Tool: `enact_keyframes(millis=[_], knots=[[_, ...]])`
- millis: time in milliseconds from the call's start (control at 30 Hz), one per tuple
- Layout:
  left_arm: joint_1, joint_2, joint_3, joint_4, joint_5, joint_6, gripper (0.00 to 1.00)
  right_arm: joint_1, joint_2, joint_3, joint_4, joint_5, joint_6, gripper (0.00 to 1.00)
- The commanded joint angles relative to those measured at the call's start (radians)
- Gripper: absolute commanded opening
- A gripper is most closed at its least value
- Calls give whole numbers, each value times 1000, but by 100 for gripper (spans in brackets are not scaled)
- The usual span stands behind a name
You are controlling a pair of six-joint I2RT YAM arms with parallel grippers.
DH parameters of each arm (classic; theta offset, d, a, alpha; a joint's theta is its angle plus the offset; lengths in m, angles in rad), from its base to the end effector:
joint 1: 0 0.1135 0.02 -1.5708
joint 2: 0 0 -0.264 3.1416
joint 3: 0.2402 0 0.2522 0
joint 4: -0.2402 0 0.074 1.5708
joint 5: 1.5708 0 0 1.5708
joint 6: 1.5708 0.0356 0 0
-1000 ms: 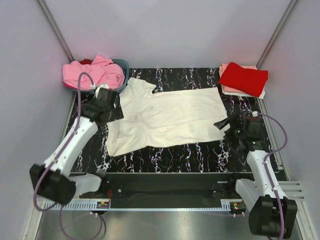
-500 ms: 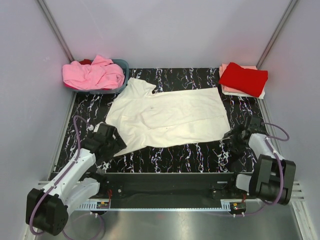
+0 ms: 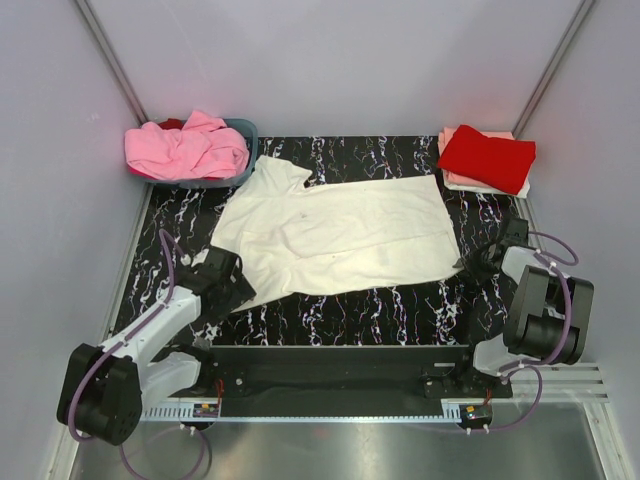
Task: Fold and stack the t-shirts
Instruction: Fold the tshirt
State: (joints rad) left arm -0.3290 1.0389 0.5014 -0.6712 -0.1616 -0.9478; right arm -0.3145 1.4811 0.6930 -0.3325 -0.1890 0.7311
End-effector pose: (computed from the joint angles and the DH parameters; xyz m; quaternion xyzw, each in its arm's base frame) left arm 0.1589 -0.0482 0.1651 -0.3124 0.9295 -0.0432 0.1914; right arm 0.2484 -0.0738 0.1470 0.4663 0.8513 0.1359 0.1984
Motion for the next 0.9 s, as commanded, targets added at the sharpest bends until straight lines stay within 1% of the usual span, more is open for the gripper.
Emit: enact_keyframes(millis=[0,33,100,133,167,267,367,500,533,600,633,667,700,733,800,833,867], knots=[[-1,-14,-3,30,-88,-22,83,-1,31,-4,29,10,-25,27],[-1,-20,-7,27,-98,-23,83,0,34,-3,27,7,-29,19],[-1,-30,-9,28,-117,-22,81,-1,41,0,30,0,-33,12],[1,-30,-8,24,-125,-22,81,-1,44,5,26,-1,-36,5],[1,-28,-6,25,-133,-20,81,-3,44,8,21,0,-39,1],[16,-20,2,13,-164,-6,80,-14,24,10,-8,0,-50,0],[48,-13,2,31,-161,18,70,-47,-27,5,-52,-9,-61,0],[58,35,-1,65,-159,37,53,-75,-91,5,-98,-33,-73,0],[58,44,-3,85,-161,37,42,-78,-96,7,-103,-36,-73,0],[56,75,-7,104,-167,41,31,-78,-104,5,-109,-49,-73,0],[57,82,-8,120,-168,43,18,-80,-105,7,-112,-49,-73,0],[58,95,0,119,-168,49,11,-80,-110,7,-118,-43,-73,0],[58,95,14,122,-167,53,7,-84,-114,8,-135,-41,-72,0],[58,93,26,107,-171,55,0,-95,-122,7,-143,-37,-70,0],[58,70,63,76,-181,63,0,-110,-160,-7,-167,-27,-59,0],[58,52,75,35,-184,63,0,-116,-174,-10,-181,-17,-56,0],[58,9,86,7,-194,51,0,-130,-203,-13,-194,-13,-50,0]])
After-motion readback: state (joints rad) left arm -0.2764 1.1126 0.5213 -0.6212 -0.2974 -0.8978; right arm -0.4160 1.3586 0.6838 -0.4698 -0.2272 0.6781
